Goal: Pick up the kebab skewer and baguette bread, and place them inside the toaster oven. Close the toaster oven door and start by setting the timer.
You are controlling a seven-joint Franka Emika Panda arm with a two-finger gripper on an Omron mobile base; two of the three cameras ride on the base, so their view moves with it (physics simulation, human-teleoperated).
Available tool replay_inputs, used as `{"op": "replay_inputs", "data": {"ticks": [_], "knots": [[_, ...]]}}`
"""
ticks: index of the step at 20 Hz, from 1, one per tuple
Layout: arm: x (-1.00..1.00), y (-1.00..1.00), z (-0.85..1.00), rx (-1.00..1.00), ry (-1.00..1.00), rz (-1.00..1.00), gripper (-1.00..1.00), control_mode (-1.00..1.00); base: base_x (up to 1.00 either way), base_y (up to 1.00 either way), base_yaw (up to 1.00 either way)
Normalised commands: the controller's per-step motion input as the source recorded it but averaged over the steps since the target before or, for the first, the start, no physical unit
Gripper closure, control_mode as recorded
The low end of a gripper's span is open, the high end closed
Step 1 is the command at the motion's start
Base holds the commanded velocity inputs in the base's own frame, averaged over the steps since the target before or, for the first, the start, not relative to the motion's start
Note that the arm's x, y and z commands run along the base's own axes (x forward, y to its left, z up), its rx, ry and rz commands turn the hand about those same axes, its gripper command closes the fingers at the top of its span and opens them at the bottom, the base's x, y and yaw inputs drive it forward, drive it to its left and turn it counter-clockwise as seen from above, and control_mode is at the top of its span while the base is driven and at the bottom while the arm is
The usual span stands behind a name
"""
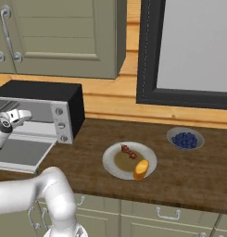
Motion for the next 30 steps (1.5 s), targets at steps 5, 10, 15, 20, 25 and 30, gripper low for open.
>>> {"op": "replay_inputs", "data": {"ticks": [5, 10, 15, 20, 25, 30], "knots": [[0.28, -0.05, -0.06, -0.04, 0.0, 0.0, 1.0, -1.0, 0.0, 0.0, 0.0], [0.33, -0.11, -0.09, -0.03, 0.0, 0.01, 1.0, -1.0, 0.0, 0.0, 0.0], [0.05, 0.0, -0.02, -0.01, 0.0, 0.0, 1.0, -1.0, 0.0, 0.0, 0.0], [-0.02, -0.08, 0.0, 0.0, 0.0, 0.0, 1.0, -1.0, 0.0, 0.0, 0.0], [-0.47, -0.22, 0.0, 0.0, 0.02, 0.0, 1.0, -1.0, 0.0, 0.0, 0.0], [-0.86, -0.24, 0.0, 0.0, 0.03, 0.0, 1.0, -1.0, 0.0, 0.0, 0.0]]}}
